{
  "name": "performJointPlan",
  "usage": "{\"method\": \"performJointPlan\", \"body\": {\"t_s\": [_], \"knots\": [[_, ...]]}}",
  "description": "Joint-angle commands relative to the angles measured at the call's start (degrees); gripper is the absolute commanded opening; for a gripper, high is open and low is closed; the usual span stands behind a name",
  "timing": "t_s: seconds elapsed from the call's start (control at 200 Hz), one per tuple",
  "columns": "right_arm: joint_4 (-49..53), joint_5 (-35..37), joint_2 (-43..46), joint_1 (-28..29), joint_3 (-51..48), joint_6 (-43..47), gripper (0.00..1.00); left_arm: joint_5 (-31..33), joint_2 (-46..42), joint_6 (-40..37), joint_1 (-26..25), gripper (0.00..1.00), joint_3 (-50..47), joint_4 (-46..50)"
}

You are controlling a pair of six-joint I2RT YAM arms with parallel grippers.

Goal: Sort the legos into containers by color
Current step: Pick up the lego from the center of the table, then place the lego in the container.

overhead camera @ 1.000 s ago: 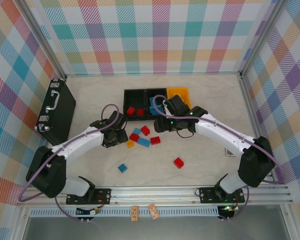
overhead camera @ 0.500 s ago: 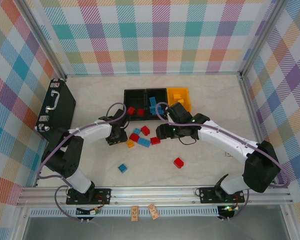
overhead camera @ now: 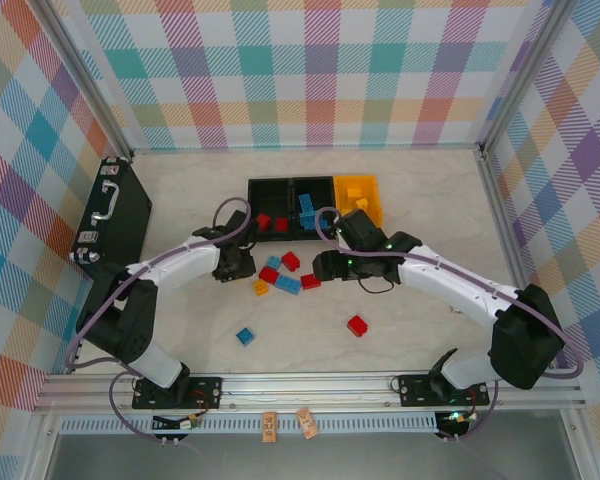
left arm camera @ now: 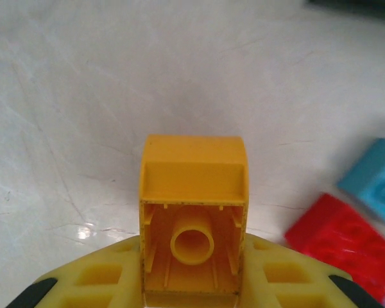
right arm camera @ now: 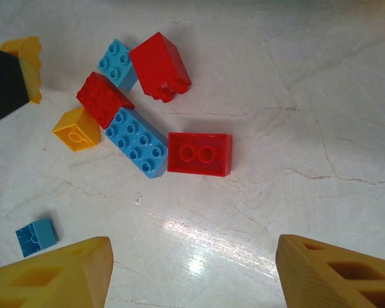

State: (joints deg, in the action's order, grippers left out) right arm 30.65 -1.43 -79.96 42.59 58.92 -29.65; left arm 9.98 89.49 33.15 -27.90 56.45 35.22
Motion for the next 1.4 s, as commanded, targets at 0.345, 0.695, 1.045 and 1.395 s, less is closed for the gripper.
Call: {"method": "performJointPlan", "body": {"t_s": [0.345,0.695,1.045,1.395], "knots": [[-0.2,4.9,11.0,-10.0,-8.5,-7.1,0.69,-2.7,5.5,-1.0,-10.5,0.2,19.9,5.0],[1.5,3.4,19.3,-19.5,-13.9,-6.6,0.7,-5.6,22.9,-2.2,-15.9,0.2,43.4,7.5],[0.2,0.9,21.0,-20.8,-17.0,-7.1,0.7,-5.3,39.5,-3.3,-17.2,0.2,67.7,13.2],[0.4,0.2,22.5,-21.1,-18.0,-6.9,0.7,-2.9,52.9,-5.5,-16.7,0.23,88.3,17.2]]}}
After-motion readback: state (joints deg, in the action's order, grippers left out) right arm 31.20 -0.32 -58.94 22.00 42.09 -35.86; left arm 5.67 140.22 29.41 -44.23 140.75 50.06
